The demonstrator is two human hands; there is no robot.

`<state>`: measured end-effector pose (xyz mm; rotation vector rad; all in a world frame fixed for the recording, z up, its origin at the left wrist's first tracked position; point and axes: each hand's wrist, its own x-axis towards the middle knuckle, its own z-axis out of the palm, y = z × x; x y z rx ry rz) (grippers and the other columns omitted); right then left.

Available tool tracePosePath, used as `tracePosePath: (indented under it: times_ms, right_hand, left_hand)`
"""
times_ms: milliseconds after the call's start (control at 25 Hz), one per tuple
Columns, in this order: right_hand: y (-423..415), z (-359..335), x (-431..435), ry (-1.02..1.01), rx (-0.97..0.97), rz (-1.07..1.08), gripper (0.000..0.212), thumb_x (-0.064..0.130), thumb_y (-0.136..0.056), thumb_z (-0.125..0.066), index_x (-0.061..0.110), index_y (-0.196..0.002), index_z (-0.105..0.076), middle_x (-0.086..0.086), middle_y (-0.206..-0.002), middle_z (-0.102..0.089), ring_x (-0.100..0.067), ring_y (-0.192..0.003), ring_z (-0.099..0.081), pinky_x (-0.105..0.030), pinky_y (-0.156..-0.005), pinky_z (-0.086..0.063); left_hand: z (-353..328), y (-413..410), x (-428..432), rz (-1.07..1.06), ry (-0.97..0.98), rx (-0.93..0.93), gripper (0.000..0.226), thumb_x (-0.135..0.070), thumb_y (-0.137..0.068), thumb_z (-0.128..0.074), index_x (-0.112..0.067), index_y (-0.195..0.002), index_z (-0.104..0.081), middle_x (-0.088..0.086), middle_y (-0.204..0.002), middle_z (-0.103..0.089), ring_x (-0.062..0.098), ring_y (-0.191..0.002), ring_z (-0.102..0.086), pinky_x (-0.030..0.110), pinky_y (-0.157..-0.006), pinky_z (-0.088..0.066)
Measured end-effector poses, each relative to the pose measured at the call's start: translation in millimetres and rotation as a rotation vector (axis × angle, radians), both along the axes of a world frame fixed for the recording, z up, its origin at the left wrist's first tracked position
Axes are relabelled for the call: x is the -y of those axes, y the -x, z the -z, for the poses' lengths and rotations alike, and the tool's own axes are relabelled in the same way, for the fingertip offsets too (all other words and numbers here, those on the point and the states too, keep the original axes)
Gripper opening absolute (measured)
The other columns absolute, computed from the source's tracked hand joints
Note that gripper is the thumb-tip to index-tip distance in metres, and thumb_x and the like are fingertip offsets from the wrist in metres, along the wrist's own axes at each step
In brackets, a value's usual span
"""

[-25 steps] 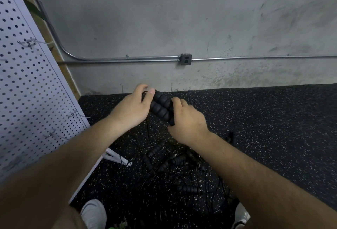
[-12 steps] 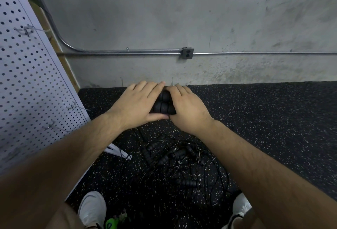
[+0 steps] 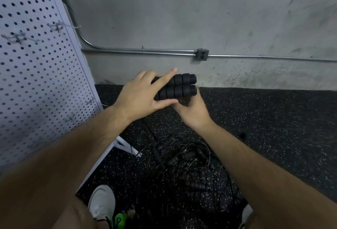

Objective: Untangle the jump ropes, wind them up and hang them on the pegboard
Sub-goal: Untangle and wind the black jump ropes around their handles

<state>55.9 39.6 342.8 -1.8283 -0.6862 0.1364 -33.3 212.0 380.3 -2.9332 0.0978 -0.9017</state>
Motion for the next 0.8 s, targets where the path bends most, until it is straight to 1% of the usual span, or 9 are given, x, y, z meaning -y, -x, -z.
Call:
tracePosePath:
  times_ms: [80, 160, 280, 360, 440, 520, 560, 640, 800]
  right_hand:
    - [12.3, 10.9, -24.4, 0.101, -0.048, -0.235, 0.049, 0.023, -0.089, -0.075, 0.018, -0.133, -0.055, 0.009, -0.120, -0.065, -0.002, -0.113, -0.061, -0.030, -0.100, -0.052]
    - [29.7, 15.0, -51.3, 0.128, -0.094, -0.382, 0.043, 0.017, -0.090, -0.071, 0.011, -0.131, -0.057, 0.005, -0.120, -0.066, -0.006, -0.115, -0.061, -0.024, -0.095, -0.050]
    - [44.3, 14.5, -83.5, 0.137, 0.009, -0.397, 0.034, 0.009, -0.094, -0.063, 0.008, -0.127, -0.057, 0.002, -0.117, -0.061, -0.006, -0.110, -0.057, -0.021, -0.092, -0.048]
    - [45.2, 14.3, -88.8, 0.164, -0.071, -0.416, 0.009, 0.009, -0.097, -0.057, 0.009, -0.102, -0.065, -0.001, -0.095, -0.068, -0.009, -0.090, -0.065, -0.028, -0.087, -0.054]
    - [41.7, 7.0, -80.7, 0.202, -0.193, -0.434, 0.020, 0.012, -0.101, -0.053, 0.015, -0.083, -0.061, 0.006, -0.068, -0.064, -0.005, -0.063, -0.061, -0.030, -0.070, -0.056]
    - [28.3, -1.9, -64.9, 0.249, -0.182, -0.458, 0.022, 0.019, -0.105, -0.052, 0.020, -0.085, -0.062, 0.017, -0.053, -0.058, 0.006, -0.050, -0.053, -0.014, -0.056, -0.043]
    - [19.3, -8.3, -54.6, 0.292, -0.153, -0.463, 0.021, 0.025, -0.105, -0.052, 0.019, -0.091, -0.066, 0.021, -0.050, -0.056, 0.008, -0.047, -0.050, -0.011, -0.054, -0.038]
    - [1.5, -21.0, -32.5, 0.379, -0.149, -0.449, 0.027, 0.036, -0.104, -0.053, 0.016, -0.096, -0.070, 0.022, -0.048, -0.053, 0.005, -0.044, -0.045, -0.017, -0.055, -0.035]
    - [-17.4, -47.2, 4.8, 0.444, -0.208, -0.354, 0.022, 0.023, -0.102, -0.053, 0.017, -0.093, -0.072, 0.018, -0.053, -0.050, -0.004, -0.049, -0.040, -0.020, -0.051, -0.031]
  left_hand:
    - [-0.6, 2.0, -0.3, -0.001, 0.023, -0.030, 0.081, -0.084, -0.088, -0.025, -0.046, -0.158, -0.010, 0.006, -0.109, -0.056, 0.023, -0.099, -0.053, 0.037, -0.066, -0.055]
    - [-0.7, 2.6, -1.2, -0.002, 0.062, -0.047, 0.080, -0.085, -0.086, -0.024, -0.051, -0.156, -0.005, 0.005, -0.106, -0.055, 0.022, -0.098, -0.052, 0.040, -0.068, -0.055]
    - [-3.1, 4.0, -7.3, 0.003, 0.152, -0.064, 0.080, -0.086, -0.086, -0.028, -0.053, -0.155, -0.006, 0.002, -0.104, -0.052, 0.019, -0.098, -0.050, 0.039, -0.073, -0.054]
    - [-4.1, 6.4, -15.7, 0.012, 0.215, -0.071, 0.079, -0.084, -0.086, -0.032, -0.053, -0.155, -0.008, -0.001, -0.102, -0.050, 0.017, -0.097, -0.047, 0.034, -0.076, -0.049]
    - [-5.9, 9.7, -25.2, 0.008, 0.261, -0.107, 0.076, -0.082, -0.086, -0.034, -0.058, -0.152, -0.006, -0.003, -0.100, -0.048, 0.015, -0.095, -0.045, 0.030, -0.075, -0.043]
    - [-7.6, 13.6, -35.9, 0.006, 0.279, -0.180, 0.072, -0.082, -0.084, -0.031, -0.067, -0.147, 0.001, -0.003, -0.099, -0.046, 0.013, -0.094, -0.043, 0.030, -0.076, -0.040]
    - [-8.1, 15.2, -40.3, 0.008, 0.264, -0.225, 0.070, -0.081, -0.084, -0.030, -0.070, -0.144, 0.004, -0.003, -0.098, -0.045, 0.013, -0.093, -0.042, 0.030, -0.076, -0.039]
    - [-8.4, 16.9, -46.1, 0.009, 0.188, -0.304, 0.069, -0.081, -0.084, -0.027, -0.071, -0.143, 0.007, -0.006, -0.094, -0.041, 0.010, -0.088, -0.040, 0.029, -0.072, -0.034]
    - [-4.8, 15.1, -41.9, 0.029, 0.023, -0.356, 0.071, -0.082, -0.084, -0.021, -0.067, -0.147, 0.009, -0.004, -0.096, -0.043, 0.011, -0.086, -0.042, 0.029, -0.072, -0.039]
